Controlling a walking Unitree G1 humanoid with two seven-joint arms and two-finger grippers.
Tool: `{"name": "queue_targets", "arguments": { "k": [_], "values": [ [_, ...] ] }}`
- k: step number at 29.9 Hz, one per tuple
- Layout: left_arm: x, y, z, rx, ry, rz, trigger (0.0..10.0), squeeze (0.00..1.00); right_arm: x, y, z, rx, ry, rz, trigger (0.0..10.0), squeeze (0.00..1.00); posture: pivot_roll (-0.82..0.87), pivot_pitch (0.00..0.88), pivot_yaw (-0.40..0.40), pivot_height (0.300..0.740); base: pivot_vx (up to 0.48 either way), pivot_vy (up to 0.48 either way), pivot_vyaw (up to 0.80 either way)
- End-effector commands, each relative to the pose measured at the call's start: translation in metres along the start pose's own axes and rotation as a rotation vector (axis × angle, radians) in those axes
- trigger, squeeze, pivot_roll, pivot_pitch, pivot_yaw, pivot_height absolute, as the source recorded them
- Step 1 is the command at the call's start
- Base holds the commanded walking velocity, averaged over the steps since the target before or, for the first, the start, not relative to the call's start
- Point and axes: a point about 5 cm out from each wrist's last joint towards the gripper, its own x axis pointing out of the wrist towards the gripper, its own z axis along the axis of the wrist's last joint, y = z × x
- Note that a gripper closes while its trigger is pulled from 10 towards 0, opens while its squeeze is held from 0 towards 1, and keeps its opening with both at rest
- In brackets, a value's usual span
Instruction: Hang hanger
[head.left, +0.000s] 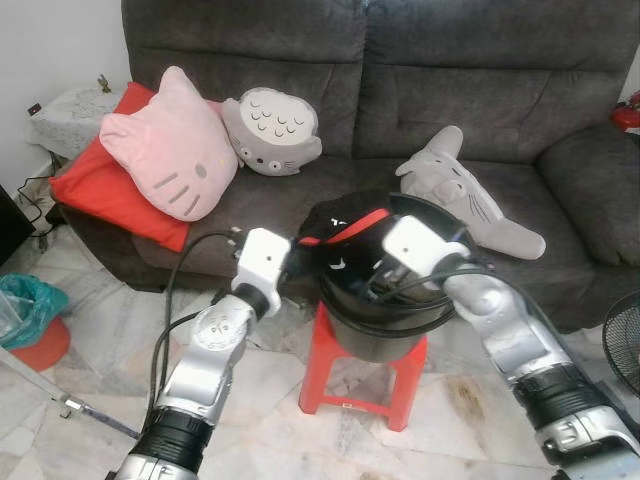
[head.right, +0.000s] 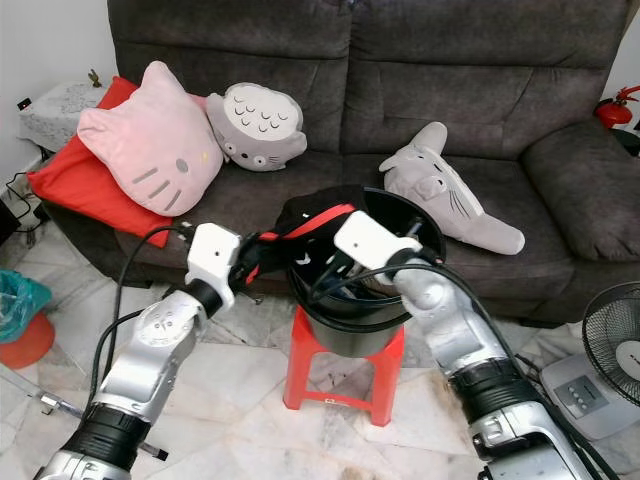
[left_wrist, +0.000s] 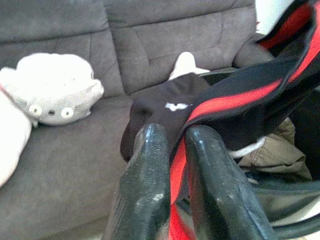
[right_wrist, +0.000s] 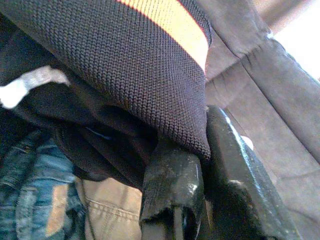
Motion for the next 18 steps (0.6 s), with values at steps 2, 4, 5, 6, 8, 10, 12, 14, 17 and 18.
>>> {"name": "queue_targets", "arguments": {
  "k": [2,4,5,6,8,10,12,14,17,18],
  "values": [
    [0.0004,-0.0033,0.0065,-0.01,-0.033,-0.029,10.0,1.0,-0.0013,-0.0073,0.0023,0.017,-0.009,-0.034,0.0,0.0,-0.06,0.0,-0.001,0.74,0.0,0.0,0.0],
    [-0.0002,-0.0049,0.0066,-0.014,-0.035,-0.045,10.0,1.0,-0.0015,-0.0086,0.0015,0.018,-0.005,-0.042,0.0,0.0,-0.06,0.0,-0.001,0.74,0.0,0.0,0.0],
    [-0.0008,-0.0064,0.0064,-0.018,-0.033,-0.06,10.0,1.0,-0.0015,-0.0093,0.0013,0.019,-0.003,-0.047,0.0,0.0,-0.06,0.0,0.0,0.74,0.0,0.0,0.0],
    [-0.0012,-0.0072,0.0064,-0.021,-0.032,-0.069,10.0,1.0,-0.0015,-0.0097,0.0014,0.02,-0.003,-0.051,0.0,0.0,-0.06,0.0,0.0,0.74,0.0,0.0,0.0],
    [-0.0017,-0.0079,0.0062,-0.023,-0.031,-0.078,10.0,1.0,-0.0015,-0.01,0.0014,0.02,-0.002,-0.053,0.0,0.0,-0.06,0.0,0.001,0.74,0.0,0.0,0.0],
    [-0.0042,-0.0089,0.0049,-0.025,-0.027,-0.092,10.0,1.0,-0.0015,-0.0098,0.0011,0.025,0.001,-0.058,0.0,0.0,-0.06,0.0,0.001,0.74,0.0,0.0,0.0],
    [-0.0054,-0.0085,0.0044,-0.025,-0.025,-0.094,10.0,1.0,-0.0015,-0.0091,0.0013,0.026,0.001,-0.059,0.0,0.0,-0.06,0.0,0.001,0.74,0.0,0.0,0.0],
    [-0.006,-0.0083,0.004,-0.024,-0.023,-0.095,10.0,1.0,-0.0015,-0.0084,0.0014,0.027,0.001,-0.059,0.0,0.0,-0.06,0.0,0.001,0.74,0.0,0.0,0.0],
    [-0.0065,-0.009,0.0036,-0.024,-0.021,-0.102,10.0,1.0,-0.0016,-0.0086,0.0018,0.028,0.0,-0.061,0.0,0.0,-0.06,0.0,0.0,0.74,0.0,0.0,0.0],
    [-0.0066,-0.009,0.0036,-0.025,-0.02,-0.103,10.0,1.0,-0.0015,-0.0086,0.0018,0.028,0.0,-0.062,0.0,0.0,-0.06,0.0,0.0,0.74,0.0,0.0,0.0]
  ]
}}
